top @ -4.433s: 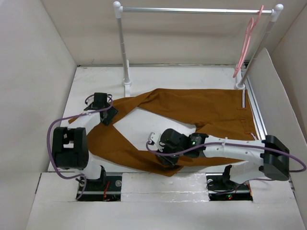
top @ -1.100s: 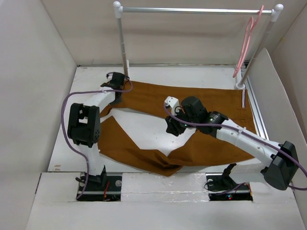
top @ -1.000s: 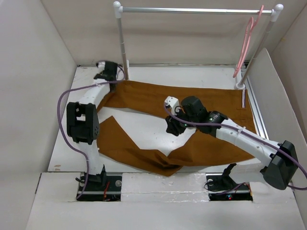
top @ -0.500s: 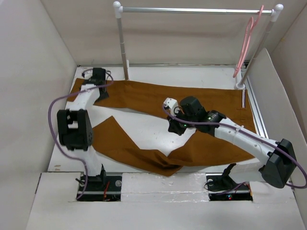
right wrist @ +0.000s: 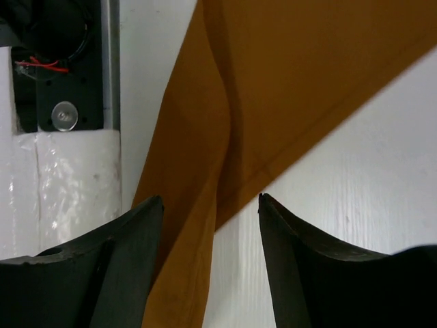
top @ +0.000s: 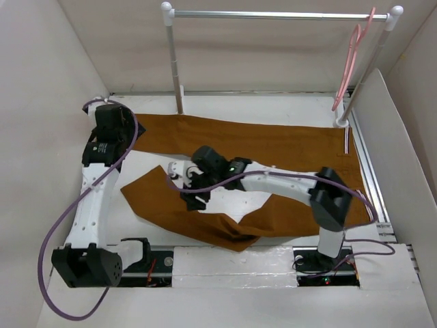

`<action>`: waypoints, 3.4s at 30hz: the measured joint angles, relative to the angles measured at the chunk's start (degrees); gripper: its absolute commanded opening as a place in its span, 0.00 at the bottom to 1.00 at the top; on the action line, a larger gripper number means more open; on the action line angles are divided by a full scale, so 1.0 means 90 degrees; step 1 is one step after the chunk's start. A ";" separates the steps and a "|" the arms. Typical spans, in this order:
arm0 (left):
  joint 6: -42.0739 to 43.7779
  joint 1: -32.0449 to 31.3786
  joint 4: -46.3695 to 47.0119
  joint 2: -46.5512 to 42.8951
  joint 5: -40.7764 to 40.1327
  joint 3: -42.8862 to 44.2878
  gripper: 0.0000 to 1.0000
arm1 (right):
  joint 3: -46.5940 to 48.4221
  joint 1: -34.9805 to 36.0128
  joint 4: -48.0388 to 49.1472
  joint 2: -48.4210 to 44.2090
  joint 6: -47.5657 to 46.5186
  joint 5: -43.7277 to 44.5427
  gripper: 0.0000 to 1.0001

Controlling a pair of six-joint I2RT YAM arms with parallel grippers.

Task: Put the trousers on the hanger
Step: Flatten out the trousers at the center of the board.

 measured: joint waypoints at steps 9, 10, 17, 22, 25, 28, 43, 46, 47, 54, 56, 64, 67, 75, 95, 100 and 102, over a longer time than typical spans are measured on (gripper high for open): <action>-0.0012 -0.0002 0.0063 -0.0542 0.0211 0.0789 0.59 | 0.1950 0.0658 -0.0376 0.2652 -0.0338 -0.0046 0.68; -0.0010 -0.0002 0.0053 -0.0549 0.0253 0.0789 0.59 | 0.2093 0.0695 -0.0517 0.2810 -0.0338 -0.0049 0.68; 0.0022 -0.0002 0.0041 -0.0551 0.0452 0.0789 0.57 | 0.3215 0.0714 -0.0673 0.3631 -0.0289 -0.0051 0.39; 0.0134 -0.0002 -0.0049 -0.0563 0.0376 0.0765 0.57 | 0.2931 0.0758 -0.0539 0.3585 -0.0131 -0.0090 0.00; 0.0238 -0.0002 -0.0148 -0.0576 0.0233 0.0738 0.57 | 0.2514 0.0792 -0.0529 0.3218 -0.0080 -0.0095 0.00; 0.0376 -0.0002 -0.0240 -0.0578 0.0005 0.0750 0.57 | 0.2123 0.0838 -0.0838 0.2424 -0.0068 -0.0124 0.00; 0.0809 -0.0002 -0.0522 -0.0474 -0.0607 0.1195 0.55 | 0.3662 -0.0104 -0.1919 0.0432 -0.0393 -0.0566 0.00; 0.0831 -0.0002 -0.0532 -0.0325 -0.0559 0.1205 0.55 | 0.4401 -0.0617 -0.2395 0.1037 -0.0423 0.0012 0.00; 0.0838 -0.0002 -0.0554 -0.0260 -0.0549 0.1236 0.55 | 0.4609 -0.0741 -0.2548 0.1154 -0.0437 0.0253 0.00; 0.0860 -0.0002 -0.0629 -0.0080 -0.0512 0.1785 0.54 | 0.4784 -0.0420 -0.2790 0.0634 -0.0571 0.1066 0.00; 0.0857 -0.0002 -0.0605 -0.0124 -0.0559 0.1885 0.53 | 0.4609 0.0005 -0.2688 0.0466 -0.0646 0.0998 0.00; 0.0855 -0.0002 -0.0335 -0.0719 -0.0578 0.0415 0.55 | 0.3138 0.1362 -0.2285 0.1617 -0.0823 0.0753 0.65; 0.0874 -0.0002 -0.0386 -0.0585 -0.0313 -0.0172 0.57 | 0.1853 0.1360 -0.2171 0.1664 -0.0634 0.0799 0.73; 0.1404 -0.0471 -0.0437 0.0301 0.0311 -0.0427 0.63 | 0.0219 0.0299 -0.1914 -0.1071 -0.0214 0.0595 0.74; 0.3050 -0.2812 -0.0185 0.4524 0.0425 0.1078 0.68 | -0.1848 -0.1207 -0.0974 -0.3869 0.0629 0.0270 0.48; 0.2997 -0.2812 -0.0109 0.4937 0.0109 0.1103 0.60 | -0.1955 -0.1265 -0.0920 -0.4233 0.0697 0.0272 0.48; 0.2943 -0.2788 -0.0007 0.4925 0.0073 0.1001 0.54 | -0.2103 -0.1311 -0.0857 -0.4381 0.0719 0.0267 0.48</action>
